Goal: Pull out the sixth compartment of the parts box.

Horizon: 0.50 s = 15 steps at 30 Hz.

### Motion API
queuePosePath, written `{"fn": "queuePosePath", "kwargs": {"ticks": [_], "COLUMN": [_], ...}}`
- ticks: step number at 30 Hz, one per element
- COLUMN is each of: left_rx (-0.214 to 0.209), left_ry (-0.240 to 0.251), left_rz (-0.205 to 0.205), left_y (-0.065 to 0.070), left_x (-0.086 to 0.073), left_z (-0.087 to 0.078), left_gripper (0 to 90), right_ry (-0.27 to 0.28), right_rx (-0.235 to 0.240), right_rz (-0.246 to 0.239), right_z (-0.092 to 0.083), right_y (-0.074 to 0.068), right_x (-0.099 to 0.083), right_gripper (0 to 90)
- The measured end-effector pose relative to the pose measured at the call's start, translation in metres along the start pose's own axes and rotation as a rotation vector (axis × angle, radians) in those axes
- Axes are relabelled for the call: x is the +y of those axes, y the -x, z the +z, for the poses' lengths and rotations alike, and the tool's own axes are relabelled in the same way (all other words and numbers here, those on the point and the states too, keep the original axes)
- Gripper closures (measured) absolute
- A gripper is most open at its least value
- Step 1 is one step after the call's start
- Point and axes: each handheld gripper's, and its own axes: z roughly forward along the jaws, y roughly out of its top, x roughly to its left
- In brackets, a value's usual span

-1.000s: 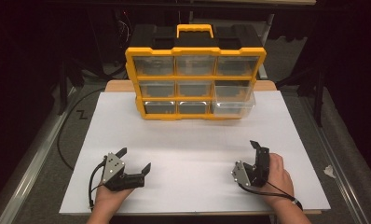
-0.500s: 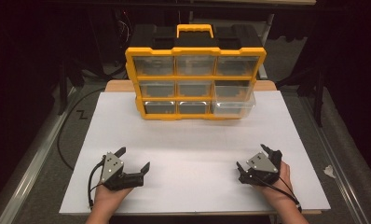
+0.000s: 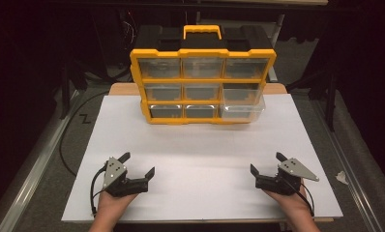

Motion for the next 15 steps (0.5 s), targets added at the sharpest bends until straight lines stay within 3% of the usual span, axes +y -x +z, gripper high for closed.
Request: {"fn": "queuePosePath", "kwargs": {"ticks": [3, 10, 15], "left_rx": [0.007, 0.005, 0.018], "left_ry": [0.002, -0.024, -0.030], "left_rz": [-0.009, 0.014, 0.019], "left_y": [-0.0017, 0.0010, 0.0016], "left_x": [-0.0004, -0.0022, -0.0024], "left_z": [-0.0007, 0.0027, 0.0027], "left_gripper": [0.2, 0.2, 0.2], "right_ry": [0.034, 0.026, 0.030], "right_rx": [0.016, 0.013, 0.010], "right_rz": [0.050, -0.009, -0.010], "right_z": [-0.0014, 0.0023, 0.0008], "right_y": [0.0024, 0.0004, 0.0029], "right_x": [0.0002, -0.0002, 0.0006], "right_gripper": [1.0, 1.0, 1.0]}}
